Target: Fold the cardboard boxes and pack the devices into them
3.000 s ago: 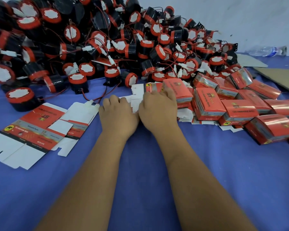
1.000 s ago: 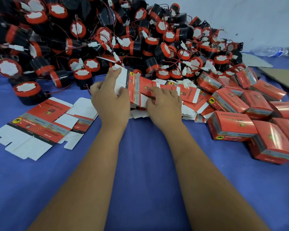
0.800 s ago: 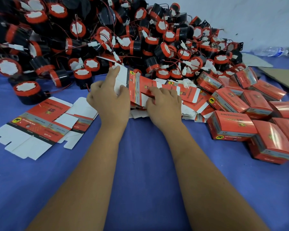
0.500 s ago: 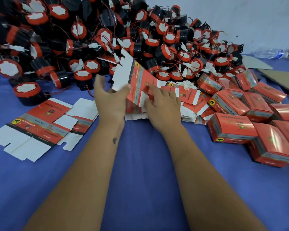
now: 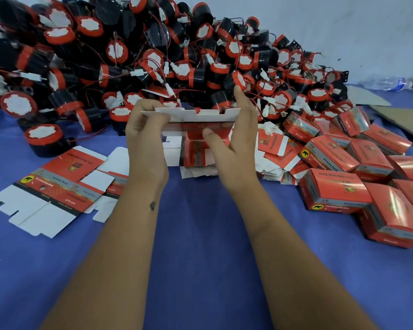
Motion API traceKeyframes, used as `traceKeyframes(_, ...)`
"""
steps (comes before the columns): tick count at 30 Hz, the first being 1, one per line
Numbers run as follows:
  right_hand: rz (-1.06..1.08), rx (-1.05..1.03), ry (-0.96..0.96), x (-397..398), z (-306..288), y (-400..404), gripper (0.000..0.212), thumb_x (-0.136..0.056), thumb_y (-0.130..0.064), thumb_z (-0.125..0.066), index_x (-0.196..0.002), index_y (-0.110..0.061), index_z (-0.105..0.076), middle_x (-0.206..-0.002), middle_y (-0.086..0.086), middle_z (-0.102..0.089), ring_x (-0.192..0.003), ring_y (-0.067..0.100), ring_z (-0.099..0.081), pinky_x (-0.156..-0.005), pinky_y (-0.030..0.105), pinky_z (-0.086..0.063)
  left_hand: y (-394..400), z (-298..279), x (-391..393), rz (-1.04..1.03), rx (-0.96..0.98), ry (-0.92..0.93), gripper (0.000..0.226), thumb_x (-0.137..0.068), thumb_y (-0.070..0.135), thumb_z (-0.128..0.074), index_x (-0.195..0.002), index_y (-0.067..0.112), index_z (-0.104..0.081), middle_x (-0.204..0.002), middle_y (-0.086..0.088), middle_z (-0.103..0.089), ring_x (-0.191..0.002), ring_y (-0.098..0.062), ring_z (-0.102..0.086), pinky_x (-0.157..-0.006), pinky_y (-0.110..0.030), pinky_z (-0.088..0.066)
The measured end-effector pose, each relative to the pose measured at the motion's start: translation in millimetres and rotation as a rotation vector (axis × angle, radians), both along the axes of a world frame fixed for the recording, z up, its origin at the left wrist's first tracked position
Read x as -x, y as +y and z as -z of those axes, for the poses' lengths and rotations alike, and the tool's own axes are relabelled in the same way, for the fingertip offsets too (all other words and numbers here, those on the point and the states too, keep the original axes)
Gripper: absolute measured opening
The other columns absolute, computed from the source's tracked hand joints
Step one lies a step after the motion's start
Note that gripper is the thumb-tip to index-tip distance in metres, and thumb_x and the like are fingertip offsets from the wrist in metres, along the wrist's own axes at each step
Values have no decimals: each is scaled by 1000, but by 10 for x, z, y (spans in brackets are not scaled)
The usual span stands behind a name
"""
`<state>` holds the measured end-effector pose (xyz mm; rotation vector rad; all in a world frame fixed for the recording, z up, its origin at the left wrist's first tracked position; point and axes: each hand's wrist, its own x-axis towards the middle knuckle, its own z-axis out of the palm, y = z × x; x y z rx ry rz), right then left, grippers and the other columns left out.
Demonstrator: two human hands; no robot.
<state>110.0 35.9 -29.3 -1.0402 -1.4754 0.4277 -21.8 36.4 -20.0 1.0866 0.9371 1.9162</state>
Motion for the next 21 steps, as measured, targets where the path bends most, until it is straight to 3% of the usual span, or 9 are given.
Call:
traceKeyframes(3,-99,52,197,58,-22,-60,61,-81,-24,-58,-139,-13,-43,-139,5,-45,-132,22,-40,-110,47,-36,3,19,-69,-42,-5,51,5,-83,15,-58,-82,20,-57,-85,-2,-58,-84,-19,-53,-77,-39,-47)
traceKeyframes(5,-129,42,201,98,-12,-92,54,-81,-20,-58,-132,-9,-46,-131,9,-49,-124,25,-46,-104,50,-40,16,47,-104,-99,-14,10,5,-89,18,-62,-94,19,-60,-94,-3,-60,-91,-16,-57,-88,-43,-51)
traceKeyframes(9,-197,59,127,174,24,-131,53,-80,-19,-59,-129,-9,-44,-132,12,-50,-124,28,-48,-103,51,-41,51,58,-101,-113,-19,-87,25,-98,16,-58,-123,15,-59,-106,14,-67,-98,4,-62,-89,-20,-51)
traceKeyframes(12,-233,60,38,216,52,-128,59,-80,-21,-57,-135,-8,-41,-137,13,-48,-130,28,-45,-107,51,-39,57,96,-89,18,17,-71,44,-97,35,-52,-140,28,-51,-142,9,-56,-131,-7,-51,-113,-41,-40)
traceKeyframes(14,-249,85,69,217,56,-116,65,-84,-22,-56,-144,-7,-35,-137,13,-49,-128,28,-46,-107,51,-39,40,114,-118,132,-21,-56,54,-93,48,-47,-144,32,-46,-151,2,-47,-142,-17,-41,-119,-47,-30)
traceKeyframes(16,-260,105,140,186,68,-81,60,-91,-22,-53,-147,-15,-34,-139,6,-50,-130,22,-46,-110,45,-39,20,116,-156,201,-81,15,63,-92,53,-43,-149,28,-41,-155,0,-43,-144,-16,-38,-121,-45,-29)
traceKeyframes(19,-248,115,205,100,50,-10,42,-100,-21,-50,-135,-41,-37,-131,-19,-53,-124,-4,-48,-105,19,-39,7,118,-197,232,-98,193,65,-93,48,-48,-153,29,-32,-156,9,-38,-142,-2,-37,-114,-26,-36)
traceKeyframes(21,-258,152,227,48,37,29,42,-102,-19,-52,-138,-38,-39,-132,-16,-56,-123,-2,-51,-103,21,-43,0,136,-214,218,-62,287,59,-96,38,-55,-151,33,-34,-152,18,-40,-138,4,-38,-108,-17,-39)
